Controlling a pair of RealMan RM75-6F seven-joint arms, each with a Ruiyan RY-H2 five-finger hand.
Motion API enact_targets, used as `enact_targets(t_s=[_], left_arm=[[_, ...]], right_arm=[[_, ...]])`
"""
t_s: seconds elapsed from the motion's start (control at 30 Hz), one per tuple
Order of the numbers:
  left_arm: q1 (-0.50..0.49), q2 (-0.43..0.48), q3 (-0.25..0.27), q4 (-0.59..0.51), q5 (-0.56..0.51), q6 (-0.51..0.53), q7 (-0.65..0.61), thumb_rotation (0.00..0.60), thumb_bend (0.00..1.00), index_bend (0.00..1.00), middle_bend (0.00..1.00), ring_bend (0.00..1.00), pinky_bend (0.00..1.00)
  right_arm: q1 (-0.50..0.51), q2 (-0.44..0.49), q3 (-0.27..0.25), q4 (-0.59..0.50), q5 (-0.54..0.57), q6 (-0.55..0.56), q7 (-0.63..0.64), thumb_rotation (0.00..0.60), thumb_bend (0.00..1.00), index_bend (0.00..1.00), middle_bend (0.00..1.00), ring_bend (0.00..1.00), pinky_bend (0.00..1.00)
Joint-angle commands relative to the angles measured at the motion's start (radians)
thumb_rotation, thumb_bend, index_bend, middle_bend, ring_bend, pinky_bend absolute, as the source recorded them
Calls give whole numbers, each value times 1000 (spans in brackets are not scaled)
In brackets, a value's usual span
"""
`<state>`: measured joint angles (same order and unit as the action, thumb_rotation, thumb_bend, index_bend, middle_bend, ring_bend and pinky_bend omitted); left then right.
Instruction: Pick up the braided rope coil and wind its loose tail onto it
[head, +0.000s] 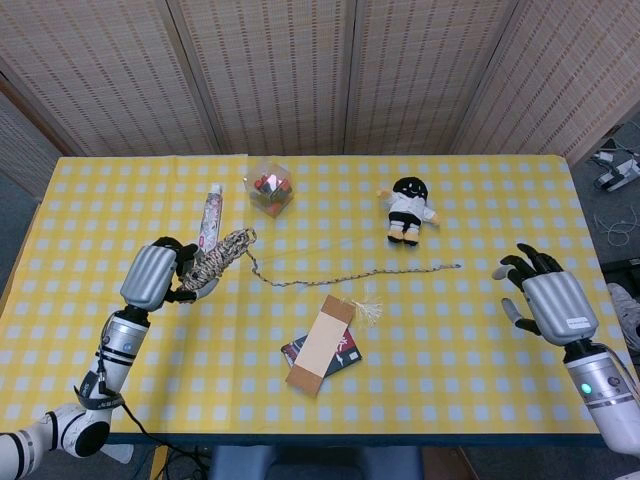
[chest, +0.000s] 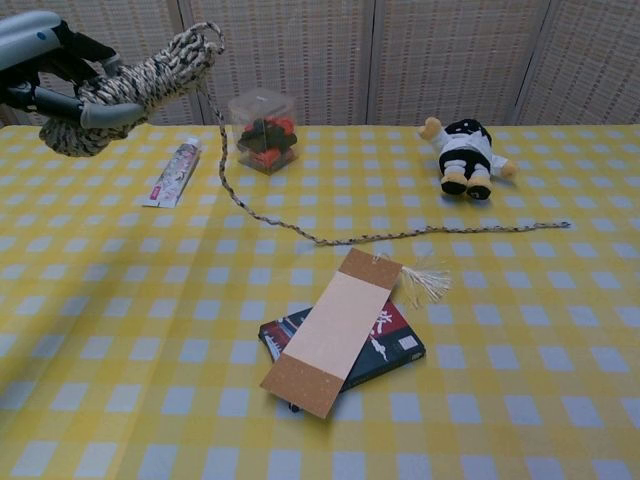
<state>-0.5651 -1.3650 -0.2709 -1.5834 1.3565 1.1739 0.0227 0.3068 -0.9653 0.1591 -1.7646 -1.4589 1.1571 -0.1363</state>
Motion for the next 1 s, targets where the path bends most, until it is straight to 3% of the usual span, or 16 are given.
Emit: enact_targets(t_s=[0.03, 0.4, 0.6, 1.0], left_arm=[[-1, 30, 1, -43, 9, 7, 13, 369, 288, 797, 792, 670, 340], [10, 74, 35, -109, 27, 21, 45, 362, 288, 797, 792, 670, 340], [14, 95, 50, -135, 35, 24, 56, 361, 288, 796, 792, 667, 340], [13, 103, 69, -161, 44, 29, 74, 363, 288, 796, 792, 667, 338]], right_arm=[[135, -30, 35, -16, 72, -168, -71, 600, 381, 357, 263, 83, 196], [356, -245, 64, 170, 305, -360, -257, 600, 343, 362, 244, 79, 192], [432, -356, 52, 291, 419, -392, -337, 600, 333, 362, 180, 3, 23], [497, -577, 26, 542, 402, -358, -326, 600, 316, 396, 85, 0, 0]])
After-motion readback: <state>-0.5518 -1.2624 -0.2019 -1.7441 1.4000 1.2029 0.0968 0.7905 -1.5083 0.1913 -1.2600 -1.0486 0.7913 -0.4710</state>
